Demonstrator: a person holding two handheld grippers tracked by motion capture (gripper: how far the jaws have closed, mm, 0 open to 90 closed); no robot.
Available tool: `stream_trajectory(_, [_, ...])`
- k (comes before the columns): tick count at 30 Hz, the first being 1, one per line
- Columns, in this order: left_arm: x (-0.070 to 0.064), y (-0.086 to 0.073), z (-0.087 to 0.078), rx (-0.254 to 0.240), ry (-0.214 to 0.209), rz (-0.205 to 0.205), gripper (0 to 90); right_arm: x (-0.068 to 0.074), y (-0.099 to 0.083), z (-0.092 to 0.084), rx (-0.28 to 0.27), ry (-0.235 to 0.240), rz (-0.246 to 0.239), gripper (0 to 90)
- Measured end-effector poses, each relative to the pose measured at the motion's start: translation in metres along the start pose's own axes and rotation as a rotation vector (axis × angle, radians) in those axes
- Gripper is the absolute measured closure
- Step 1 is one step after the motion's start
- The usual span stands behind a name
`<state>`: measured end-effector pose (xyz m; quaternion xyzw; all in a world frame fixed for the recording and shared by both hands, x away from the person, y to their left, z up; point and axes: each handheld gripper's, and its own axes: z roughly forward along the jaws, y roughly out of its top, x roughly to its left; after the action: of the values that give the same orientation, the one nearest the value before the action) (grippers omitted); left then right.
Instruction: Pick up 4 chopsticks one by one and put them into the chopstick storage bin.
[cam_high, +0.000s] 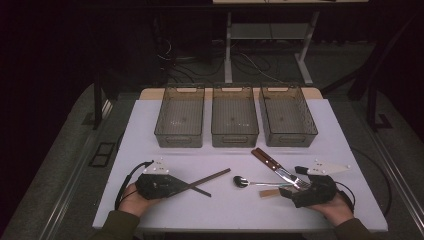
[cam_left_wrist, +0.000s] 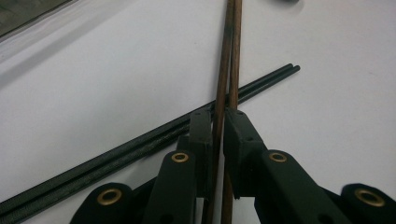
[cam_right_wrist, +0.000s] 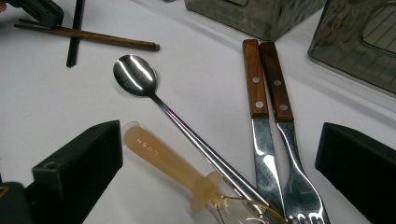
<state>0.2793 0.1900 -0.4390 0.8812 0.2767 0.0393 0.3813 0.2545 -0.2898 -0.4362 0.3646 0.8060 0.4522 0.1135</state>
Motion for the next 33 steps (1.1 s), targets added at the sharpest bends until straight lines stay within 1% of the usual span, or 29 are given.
stream_trajectory(5, [-0.0007,-0.0001,0.0014,0.006,0.007,0.001,81.1,-0.0002,0.0001,-0.0001,-0.001,0.000,0.000,0.5])
stream_trajectory(6, [-0.0004,0.0000,0.0015,0.008,0.005,0.008,81.1,-0.0001,0.0001,-0.0001,-0.001,-0.001,0.001,0.5])
stream_trajectory(10, [-0.0009,0.0000,0.0018,0.013,0.005,0.007,81.1,-0.0001,0.0001,-0.0002,-0.001,-0.001,0.001,0.5])
stream_trajectory(12, [-0.0008,0.0000,0.0019,0.020,0.005,0.013,81.2,-0.0001,0.0001,-0.0003,-0.001,-0.001,0.001,0.5])
stream_trajectory(13, [0.0000,0.0002,0.0023,0.026,0.005,0.028,81.2,-0.0001,0.0001,-0.0003,-0.001,-0.001,0.001,0.5])
stream_trajectory(15, [-0.0008,0.0001,0.0030,0.022,0.004,0.021,81.2,-0.0002,0.0001,-0.0004,-0.001,-0.001,0.001,0.5])
stream_trajectory(17, [-0.0010,0.0002,0.0034,0.027,0.006,0.029,81.3,-0.0002,0.0002,-0.0004,-0.001,-0.001,0.001,0.5])
stream_trajectory(20, [-0.0021,0.0001,0.0039,0.037,0.007,0.026,81.5,-0.0002,0.0002,-0.0004,-0.001,-0.001,0.001,0.5])
stream_trajectory(21, [-0.0018,0.0004,0.0046,0.045,0.006,0.043,81.4,-0.0002,0.0002,-0.0005,-0.002,-0.001,0.000,0.5])
stream_trajectory(24, [-0.0035,0.0001,0.0058,0.051,0.008,0.036,81.5,-0.0002,0.0002,-0.0006,-0.001,-0.002,0.001,0.5])
stream_trajectory(26, [-0.0037,0.0006,0.0056,0.060,0.012,0.050,81.5,-0.0003,0.0002,-0.0006,-0.001,-0.002,0.000,0.5])
stream_trajectory(28, [-0.0038,0.0007,0.0056,0.062,0.014,0.055,81.6,-0.0002,0.0002,-0.0006,-0.001,-0.002,0.002,0.5])
stream_trajectory(33, [-0.0044,0.0008,0.0060,0.061,0.019,0.055,82.8,-0.0002,0.0002,-0.0006,-0.001,-0.003,0.001,0.5])
